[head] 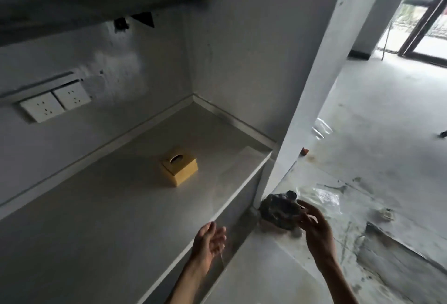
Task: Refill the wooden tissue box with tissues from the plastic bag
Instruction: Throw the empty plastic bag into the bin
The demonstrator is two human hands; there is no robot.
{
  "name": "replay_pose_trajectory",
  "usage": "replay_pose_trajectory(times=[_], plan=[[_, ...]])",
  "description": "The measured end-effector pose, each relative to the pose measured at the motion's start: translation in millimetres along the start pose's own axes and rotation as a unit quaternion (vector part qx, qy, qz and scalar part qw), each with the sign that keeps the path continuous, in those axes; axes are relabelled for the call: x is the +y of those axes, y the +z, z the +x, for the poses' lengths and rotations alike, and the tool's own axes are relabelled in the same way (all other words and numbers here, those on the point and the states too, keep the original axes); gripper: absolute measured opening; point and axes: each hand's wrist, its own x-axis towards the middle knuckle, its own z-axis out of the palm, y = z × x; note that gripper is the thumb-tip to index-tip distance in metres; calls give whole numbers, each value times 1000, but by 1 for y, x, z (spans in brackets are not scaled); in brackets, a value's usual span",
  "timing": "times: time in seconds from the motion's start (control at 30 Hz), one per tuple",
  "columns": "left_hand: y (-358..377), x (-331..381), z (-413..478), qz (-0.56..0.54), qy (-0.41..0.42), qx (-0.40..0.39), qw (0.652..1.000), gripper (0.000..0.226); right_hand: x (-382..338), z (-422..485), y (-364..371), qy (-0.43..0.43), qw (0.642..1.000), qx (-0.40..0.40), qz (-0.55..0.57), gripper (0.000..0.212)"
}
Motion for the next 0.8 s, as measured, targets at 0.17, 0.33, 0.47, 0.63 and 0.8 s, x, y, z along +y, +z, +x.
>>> replay_pose_trajectory(times=[0.17, 0.33, 0.47, 0.63, 0.8], plan=[[116, 21, 3, 141, 87, -139, 976, 26, 33, 0, -127, 106, 984, -80, 116, 63], [210, 11, -3, 304, 167, -231, 909, 13, 38, -10, -203, 131, 980, -35, 147, 76], [259, 10, -15, 328, 191, -262, 887, 8, 23, 3, -245, 99, 976, 31, 192, 89], [288, 21, -34, 348, 196, -333, 854, 15, -1, 20, -277, 38, 986, 34, 161, 93], [302, 33, -49, 341, 165, -355, 855, 39, -17, 11, -304, -5, 992, -52, 114, 75]])
